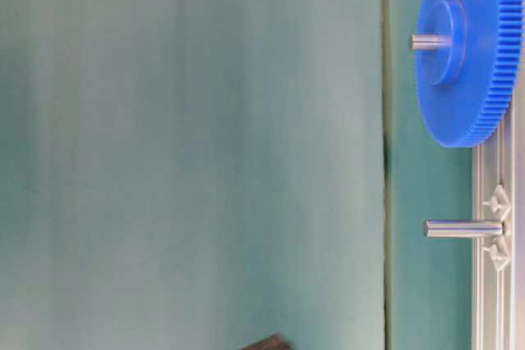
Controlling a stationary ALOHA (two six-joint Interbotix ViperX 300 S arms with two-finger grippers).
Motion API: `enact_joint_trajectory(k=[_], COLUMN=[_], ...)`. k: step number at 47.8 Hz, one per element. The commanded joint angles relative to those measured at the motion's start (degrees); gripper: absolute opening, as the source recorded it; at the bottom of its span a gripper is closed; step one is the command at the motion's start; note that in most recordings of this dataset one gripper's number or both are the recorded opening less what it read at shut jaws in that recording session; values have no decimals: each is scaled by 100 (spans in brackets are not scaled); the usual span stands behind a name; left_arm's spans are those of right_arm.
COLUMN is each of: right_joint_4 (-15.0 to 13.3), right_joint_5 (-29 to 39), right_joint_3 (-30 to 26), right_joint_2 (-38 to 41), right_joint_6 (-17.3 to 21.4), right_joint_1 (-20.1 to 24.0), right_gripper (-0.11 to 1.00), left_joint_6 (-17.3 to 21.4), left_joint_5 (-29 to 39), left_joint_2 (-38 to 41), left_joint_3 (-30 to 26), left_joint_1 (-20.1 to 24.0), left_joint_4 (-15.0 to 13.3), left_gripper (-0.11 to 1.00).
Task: Insert the small gear onto the shaft.
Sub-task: 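Move the left gripper over the small blue gear on the table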
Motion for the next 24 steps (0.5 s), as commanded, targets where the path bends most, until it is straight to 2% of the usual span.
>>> enact_joint_trajectory(k=[1,24], right_joint_4=[9,9], right_joint_5=[44,281], right_joint_3=[-185,-185], right_joint_2=[53,35], right_joint_6=[62,62], right_joint_1=[-26,-62], right_gripper=[3,3], left_joint_6=[18,-9], left_joint_5=[185,809], left_joint_2=[299,1292], left_joint_3=[-404,-1055], left_joint_1=[-53,-193], left_joint_4=[18,9], left_gripper=[-3,-3])
